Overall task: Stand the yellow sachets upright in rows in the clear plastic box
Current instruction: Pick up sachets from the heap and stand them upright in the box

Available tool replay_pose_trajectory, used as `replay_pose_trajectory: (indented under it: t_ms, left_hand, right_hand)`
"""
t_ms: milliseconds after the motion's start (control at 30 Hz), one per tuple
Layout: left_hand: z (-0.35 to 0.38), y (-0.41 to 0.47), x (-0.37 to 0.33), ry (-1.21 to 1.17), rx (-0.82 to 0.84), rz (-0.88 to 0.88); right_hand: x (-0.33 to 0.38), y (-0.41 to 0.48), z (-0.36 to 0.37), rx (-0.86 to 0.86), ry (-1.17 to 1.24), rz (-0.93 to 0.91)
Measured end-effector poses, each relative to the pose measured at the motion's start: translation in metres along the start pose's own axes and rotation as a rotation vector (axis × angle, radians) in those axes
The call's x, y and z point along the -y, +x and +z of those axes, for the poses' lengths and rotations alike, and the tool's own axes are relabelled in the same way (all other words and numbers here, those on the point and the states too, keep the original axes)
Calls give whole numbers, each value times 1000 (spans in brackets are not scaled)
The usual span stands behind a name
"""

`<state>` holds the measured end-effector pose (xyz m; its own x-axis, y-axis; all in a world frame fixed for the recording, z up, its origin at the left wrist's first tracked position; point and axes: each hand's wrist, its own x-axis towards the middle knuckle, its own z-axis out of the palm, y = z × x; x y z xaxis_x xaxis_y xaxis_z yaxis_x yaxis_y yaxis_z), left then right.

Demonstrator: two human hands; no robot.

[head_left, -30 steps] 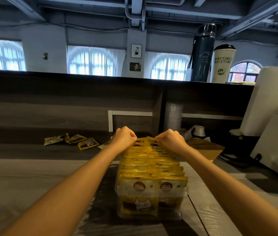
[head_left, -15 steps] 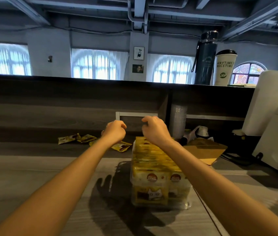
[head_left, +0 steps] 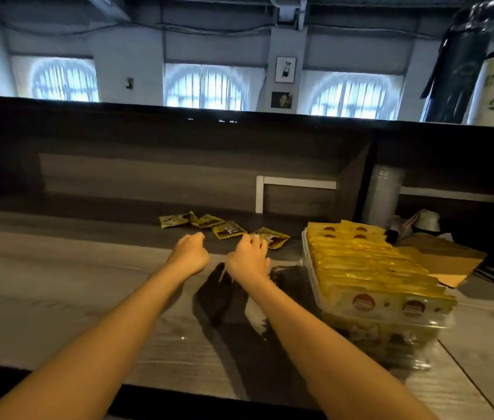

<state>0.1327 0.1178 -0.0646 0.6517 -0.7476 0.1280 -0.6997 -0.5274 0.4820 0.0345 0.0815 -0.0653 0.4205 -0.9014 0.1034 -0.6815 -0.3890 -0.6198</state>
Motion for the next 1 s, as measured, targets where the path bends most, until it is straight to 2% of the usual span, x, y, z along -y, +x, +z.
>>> replay_pose_trajectory:
  t_ms: [167,267,433,633,833,1000]
  left_hand:
    - [24,34,-13,54,84,64]
    - [37,49,-25,97,150,109]
    - [57,63,-21,268,195,138]
    - [57,57,-21,422,143,205]
    - [48,35,-10,393,44,211]
    - [28,3,8,451,68,207]
  right_hand:
    - [-16,33,20,-106,-106,81]
    - [-23,52,22,-111,-71,180]
    - [-24,73,26,16,-169,229]
    - [-22,71,26,1,-202,210]
    - [-23,43,28,39,-253,80]
    - [-18,12,17,120,-360,16]
